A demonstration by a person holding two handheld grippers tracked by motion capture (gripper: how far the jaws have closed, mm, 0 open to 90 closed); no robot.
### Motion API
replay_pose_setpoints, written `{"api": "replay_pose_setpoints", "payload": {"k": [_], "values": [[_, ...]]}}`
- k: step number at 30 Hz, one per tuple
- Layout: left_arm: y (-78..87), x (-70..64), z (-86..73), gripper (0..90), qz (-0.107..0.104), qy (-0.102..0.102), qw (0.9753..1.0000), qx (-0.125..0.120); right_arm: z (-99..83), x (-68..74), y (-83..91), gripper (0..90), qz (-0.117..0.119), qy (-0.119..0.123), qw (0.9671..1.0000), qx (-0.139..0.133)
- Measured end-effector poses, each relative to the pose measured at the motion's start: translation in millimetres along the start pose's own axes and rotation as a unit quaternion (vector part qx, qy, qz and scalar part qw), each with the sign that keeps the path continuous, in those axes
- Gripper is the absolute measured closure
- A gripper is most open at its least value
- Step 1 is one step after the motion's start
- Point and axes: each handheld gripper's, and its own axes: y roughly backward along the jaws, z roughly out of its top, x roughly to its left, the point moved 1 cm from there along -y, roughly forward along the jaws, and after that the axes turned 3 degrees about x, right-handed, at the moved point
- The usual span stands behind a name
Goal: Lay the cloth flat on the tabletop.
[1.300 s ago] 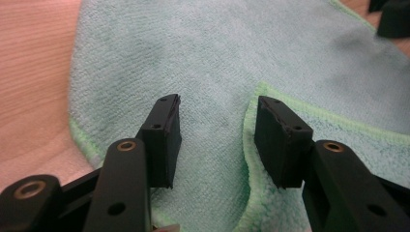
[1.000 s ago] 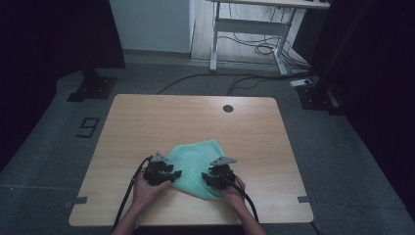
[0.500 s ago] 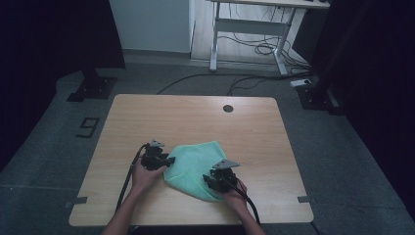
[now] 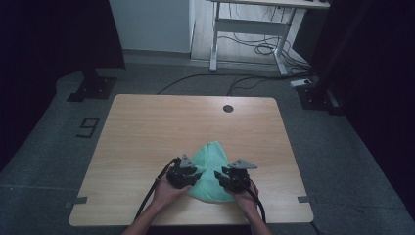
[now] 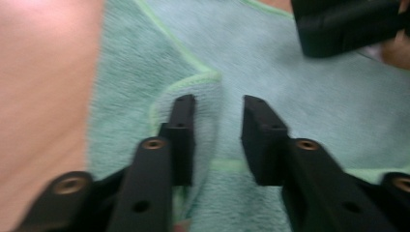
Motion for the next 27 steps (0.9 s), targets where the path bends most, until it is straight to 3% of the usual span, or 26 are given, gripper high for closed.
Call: {"api": "replay_pose_setpoints", "payload": {"k": [4, 8, 14, 19, 27], "values": [[8.8, 4.9, -2.4, 58.1, -0.003, 0.011, 0.9998, -0.015, 4.2, -6.7, 5.7, 59.2, -0.002, 0.001, 1.0, -0.002], [25.4, 30.0, -3.6, 58.1, 0.003, 0.058, 0.9976, -0.039, 6.0, -6.4, 4.3, 58.9, 0.002, 0.001, 1.0, -0.004], [28.2, 49.9, 1.1, 60.4, 0.006, 0.076, 0.9967, -0.029, -0.9, -4.1, -0.5, 58.8, 0.006, -0.002, 1.0, 0.002], [15.6, 44.3, -1.2, 59.2, -0.002, 0.066, 0.9978, 0.004, -2.0, -4.8, -0.9, 58.8, 0.008, -0.001, 1.0, 0.003], [4.7, 31.5, -4.2, 60.7, 0.0, 0.053, 0.9985, 0.01, -6.3, -4.9, -1.7, 58.8, 0.01, -0.006, 0.9999, 0.004]]}}
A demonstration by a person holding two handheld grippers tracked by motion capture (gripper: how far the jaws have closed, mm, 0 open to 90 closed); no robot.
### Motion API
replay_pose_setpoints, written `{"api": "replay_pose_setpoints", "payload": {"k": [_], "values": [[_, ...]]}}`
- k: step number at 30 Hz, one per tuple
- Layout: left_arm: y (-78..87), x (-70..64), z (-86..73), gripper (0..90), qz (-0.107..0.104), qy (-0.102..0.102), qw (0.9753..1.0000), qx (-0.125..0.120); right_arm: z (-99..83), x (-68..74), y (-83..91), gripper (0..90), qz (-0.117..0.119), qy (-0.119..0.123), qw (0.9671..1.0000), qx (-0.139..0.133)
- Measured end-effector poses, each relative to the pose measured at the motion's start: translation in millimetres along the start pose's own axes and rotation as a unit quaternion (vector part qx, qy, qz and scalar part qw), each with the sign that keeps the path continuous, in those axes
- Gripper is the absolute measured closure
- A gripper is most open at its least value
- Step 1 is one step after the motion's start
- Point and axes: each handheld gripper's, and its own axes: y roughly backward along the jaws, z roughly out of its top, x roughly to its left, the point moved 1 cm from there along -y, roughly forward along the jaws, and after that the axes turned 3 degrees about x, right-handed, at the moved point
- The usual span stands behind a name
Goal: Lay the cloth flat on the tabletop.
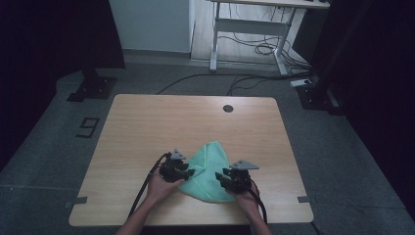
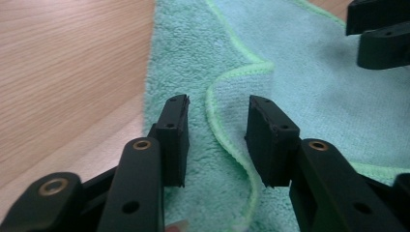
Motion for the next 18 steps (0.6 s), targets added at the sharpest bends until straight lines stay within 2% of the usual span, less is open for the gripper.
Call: {"api": "replay_pose_setpoints", "payload": {"k": [4, 8, 10, 12, 15, 16, 17, 18], "values": [[-2.3, -4.7, -2.0, 64.9, 0.006, -0.012, 0.9999, -0.003, -2.6, -1.1, -1.7, 58.8, 0.0, -0.002, 1.0, 0.002], [-5.1, -10.2, -4.5, 74.8, 0.013, -0.033, 0.9994, -0.002, -4.7, -0.6, -4.3, 58.8, 0.0, 0.001, 1.0, 0.01], [-4.7, -10.0, -4.6, 82.1, 0.011, -0.031, 0.9994, -0.003, -6.2, -0.6, -5.3, 58.8, 0.002, -0.001, 0.9999, 0.012], [-2.6, -8.5, -5.1, 86.1, 0.008, -0.029, 0.9995, -0.014, -8.6, -0.8, -6.2, 58.8, 0.006, -0.004, 0.9999, 0.013], [0.7, -8.4, -5.1, 87.6, 0.012, -0.031, 0.9991, -0.026, -11.8, -0.9, -7.3, 58.8, 0.007, -0.003, 0.9998, 0.018], [5.9, -7.1, -4.0, 87.8, 0.016, -0.028, 0.9987, -0.04, -12.9, -1.5, -7.6, 58.9, 0.007, -0.003, 0.9998, 0.018], [5.9, -7.1, -4.0, 87.9, 0.016, -0.028, 0.9987, -0.04, -13.5, -1.8, -7.6, 59.0, 0.007, -0.004, 0.9998, 0.017], [13.0, -3.4, -2.0, 88.0, 0.018, -0.022, 0.9982, -0.054, -13.9, -2.1, -7.5, 59.1, 0.008, -0.006, 0.9998, 0.016]]}}
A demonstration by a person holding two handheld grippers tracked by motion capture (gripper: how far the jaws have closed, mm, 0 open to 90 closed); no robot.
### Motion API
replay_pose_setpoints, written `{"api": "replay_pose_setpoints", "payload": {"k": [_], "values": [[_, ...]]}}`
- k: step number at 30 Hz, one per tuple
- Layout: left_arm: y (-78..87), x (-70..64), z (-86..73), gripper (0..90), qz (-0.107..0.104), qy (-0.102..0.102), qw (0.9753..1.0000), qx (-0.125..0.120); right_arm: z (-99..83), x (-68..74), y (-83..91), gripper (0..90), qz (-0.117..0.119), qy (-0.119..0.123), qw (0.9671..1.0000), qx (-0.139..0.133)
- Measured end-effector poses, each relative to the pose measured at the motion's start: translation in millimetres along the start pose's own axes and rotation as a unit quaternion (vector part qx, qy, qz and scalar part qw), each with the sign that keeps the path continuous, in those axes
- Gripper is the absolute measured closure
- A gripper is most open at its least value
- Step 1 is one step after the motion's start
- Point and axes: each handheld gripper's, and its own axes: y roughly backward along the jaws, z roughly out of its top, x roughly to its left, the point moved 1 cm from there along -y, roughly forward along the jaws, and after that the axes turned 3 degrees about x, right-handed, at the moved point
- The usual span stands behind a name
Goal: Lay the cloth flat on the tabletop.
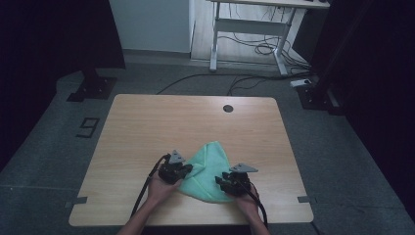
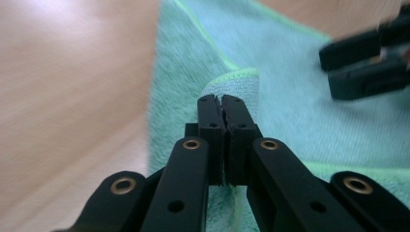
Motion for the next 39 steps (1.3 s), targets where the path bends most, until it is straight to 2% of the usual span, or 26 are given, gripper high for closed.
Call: {"api": "replay_pose_setpoints", "payload": {"k": [7, 10, 11, 12, 13, 15, 17, 18, 20, 21, 22, 24, 26, 27, 28, 29, 31, 32, 33, 34, 36, 39], "values": [[22.7, 22.6, 8.3, 88.2, 0.035, 0.011, 0.9989, -0.028, -0.4, -1.4, 0.7, 59.1, -0.003, 0.004, 1.0, -0.001], [27.3, 36.4, 11.3, 88.3, 0.061, 0.011, 0.9976, -0.03, -0.2, -1.8, 0.6, 59.1, -0.003, 0.003, 1.0, -0.001], [27.3, 36.4, 11.3, 88.3, 0.061, 0.011, 0.9976, -0.03, -0.1, -1.8, 0.4, 59.2, -0.003, 0.003, 1.0, -0.001], [26.6, 47.7, 12.1, 88.3, 0.085, 0.011, 0.9959, -0.028, -0.1, -1.9, 0.4, 59.2, -0.003, 0.003, 1.0, -0.001], [25.8, 53.6, 12.2, 88.3, 0.098, 0.011, 0.9948, -0.024, 0.0, -2.0, 0.3, 59.2, -0.003, 0.003, 1.0, -0.001], [21.8, 66.6, 10.6, 88.3, 0.111, 0.023, 0.9934, -0.014, 0.0, -2.3, 0.3, 59.2, -0.002, 0.002, 1.0, -0.001], [20.2, 69.9, 9.4, 87.3, 0.116, 0.026, 0.9929, -0.009, 0.1, -2.4, 0.2, 59.2, -0.002, 0.002, 1.0, -0.001], [15.8, 75.6, 5.0, 85.6, 0.122, 0.033, 0.992, 0.009, 0.2, -2.7, 0.1, 59.1, -0.001, 0.003, 1.0, -0.001], [14.0, 78.5, -0.6, 79.9, 0.15, 0.033, 0.988, 0.018, 0.3, -3.0, 0.1, 59.1, 0.0, 0.004, 1.0, 0.0], [14.0, 78.5, -0.6, 74.5, 0.15, 0.033, 0.988, 0.018, 0.3, -3.0, 0.1, 59.1, 0.0, 0.004, 1.0, 0.0], [15.4, 81.2, -3.9, 71.7, 0.159, 0.039, 0.9864, 0.019, 0.3, -3.3, 0.1, 59.1, 0.0, 0.005, 1.0, 0.0], [18.4, 82.3, -5.9, 66.8, 0.162, 0.043, 0.9858, 0.016, 0.4, -2.9, 0.1, 59.0, -0.001, 0.005, 1.0, 0.0], [19.2, 81.8, -6.0, 65.8, 0.158, 0.041, 0.9864, 0.017, 0.6, -2.5, 0.2, 59.0, -0.002, 0.005, 1.0, 0.001], [20.5, 78.6, -4.9, 65.4, 0.148, 0.036, 0.9882, 0.014, 1.5, 0.2, 1.2, 59.0, -0.002, 0.01, 0.9999, -0.001], [20.5, 78.6, -4.9, 65.3, 0.148, 0.036, 0.9882, 0.014, 2.1, 1.7, 1.9, 59.0, -0.001, 0.01, 0.9999, -0.003], [19.4, 72.8, -3.0, 65.0, 0.114, 0.037, 0.9927, 0.012, 3.1, 3.9, 2.8, 59.0, 0.002, 0.012, 0.9999, -0.006], [17.9, 70.1, -2.3, 64.2, 0.107, 0.035, 0.9935, 0.015, 4.6, 7.6, 4.1, 59.0, 0.005, 0.014, 0.9998, -0.009], [12.8, 62.9, -0.9, 64.2, 0.092, 0.027, 0.9951, 0.023, 6.4, 13.8, 5.5, 58.8, 0.015, 0.021, 0.9996, -0.012], [12.8, 62.9, -0.9, 64.3, 0.092, 0.027, 0.9951, 0.023, 6.4, 13.8, 5.5, 58.8, 0.015, 0.021, 0.9996, -0.012], [9.0, 59.2, -0.2, 64.3, 0.08, 0.024, 0.9961, 0.029, 7.2, 17.7, 5.7, 58.6, 0.021, 0.026, 0.9994, -0.012], [-0.1, 53.7, 0.3, 64.2, 0.07, 0.017, 0.9963, 0.048, 6.7, 28.5, 2.4, 57.4, 0.041, 0.04, 0.9983, -0.003], [-6.6, 52.2, -0.2, 64.6, 0.07, 0.012, 0.9958, 0.058, 5.0, 32.4, -3.4, 56.8, 0.041, 0.049, 0.9979, 0.008]]}}
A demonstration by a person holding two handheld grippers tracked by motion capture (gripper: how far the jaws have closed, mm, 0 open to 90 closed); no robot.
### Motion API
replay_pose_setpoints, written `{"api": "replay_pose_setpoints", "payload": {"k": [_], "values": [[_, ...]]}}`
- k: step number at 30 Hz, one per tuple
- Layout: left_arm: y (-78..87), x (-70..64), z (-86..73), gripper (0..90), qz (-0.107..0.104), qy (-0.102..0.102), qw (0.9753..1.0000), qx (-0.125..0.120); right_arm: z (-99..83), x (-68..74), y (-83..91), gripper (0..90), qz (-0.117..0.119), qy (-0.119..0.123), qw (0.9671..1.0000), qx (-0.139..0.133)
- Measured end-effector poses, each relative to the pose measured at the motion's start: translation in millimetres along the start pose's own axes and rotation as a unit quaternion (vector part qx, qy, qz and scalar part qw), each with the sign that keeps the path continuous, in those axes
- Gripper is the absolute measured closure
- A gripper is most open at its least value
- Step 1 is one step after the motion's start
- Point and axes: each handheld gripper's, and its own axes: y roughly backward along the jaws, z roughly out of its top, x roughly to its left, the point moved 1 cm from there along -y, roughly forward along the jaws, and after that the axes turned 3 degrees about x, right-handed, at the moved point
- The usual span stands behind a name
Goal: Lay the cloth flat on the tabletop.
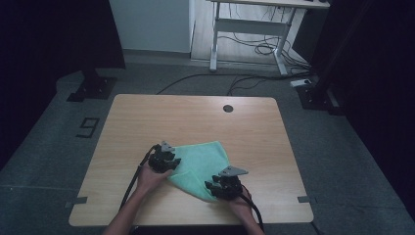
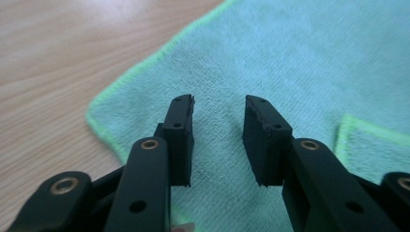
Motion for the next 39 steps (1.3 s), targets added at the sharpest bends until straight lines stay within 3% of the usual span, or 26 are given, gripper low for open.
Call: {"api": "replay_pose_setpoints", "payload": {"k": [5, 11, 15, 16, 19, 22, 23, 27, 32, 36, 38, 39], "values": [[-13.6, 2.9, 7.8, 65.4, -0.007, 0.008, 0.9999, -0.001, 0.9, -13.3, -7.4, 57.3, -0.014, -0.019, 0.9997, 0.008], [-27.3, 6.0, 23.6, 64.0, -0.005, 0.002, 1.0, -0.001, 8.0, -26.2, -10.4, 55.8, -0.041, -0.028, 0.9987, 0.01], [-30.6, 7.2, 27.3, 63.6, -0.007, 0.002, 1.0, -0.003, 12.6, -19.7, -10.1, 55.3, -0.035, -0.024, 0.9991, -0.002], [-31.1, 8.1, 27.4, 63.6, -0.01, 0.003, 0.9999, -0.005, 18.4, -8.9, -12.3, 54.2, -0.019, -0.01, 0.9997, -0.005], [-30.9, 8.6, 26.7, 63.7, -0.012, 0.005, 0.9999, -0.006, 23.9, 3.2, -22.4, 52.4, -0.005, 0.004, 0.9999, 0.011], [-31.1, 7.7, 26.2, 63.6, -0.01, 0.007, 0.9999, -0.009, 25.0, 7.6, -31.4, 52.9, -0.012, 0.009, 0.9995, 0.027], [-31.1, 7.6, 25.9, 63.6, -0.009, 0.008, 0.9999, -0.01, 24.2, 9.7, -36.2, 59.0, -0.016, 0.01, 0.9995, 0.026], [-30.6, 7.5, 26.2, 63.2, -0.009, 0.005, 0.9999, -0.006, 22.6, 19.2, -32.5, 76.7, 0.019, 0.026, 0.9994, 0.015], [-29.2, 10.2, 26.0, 61.5, -0.023, 0.017, 0.9996, -0.003, 16.8, 49.7, -21.5, 83.3, 0.079, 0.064, 0.9948, 0.006], [-25.0, 10.6, 25.1, 59.2, -0.016, 0.018, 0.9997, 0.005, 5.9, 71.7, -21.0, 72.4, 0.114, 0.097, 0.9885, 0.02], [-21.8, 11.4, 23.7, 60.3, -0.007, 0.017, 0.9998, -0.001, 3.7, 74.6, -20.1, 67.9, 0.126, 0.1, 0.9867, 0.023], [-14.2, 13.7, 20.4, 61.1, 0.0, 0.024, 0.9995, -0.019, 1.8, 77.8, -14.9, 58.4, 0.139, 0.104, 0.9847, 0.021]]}}
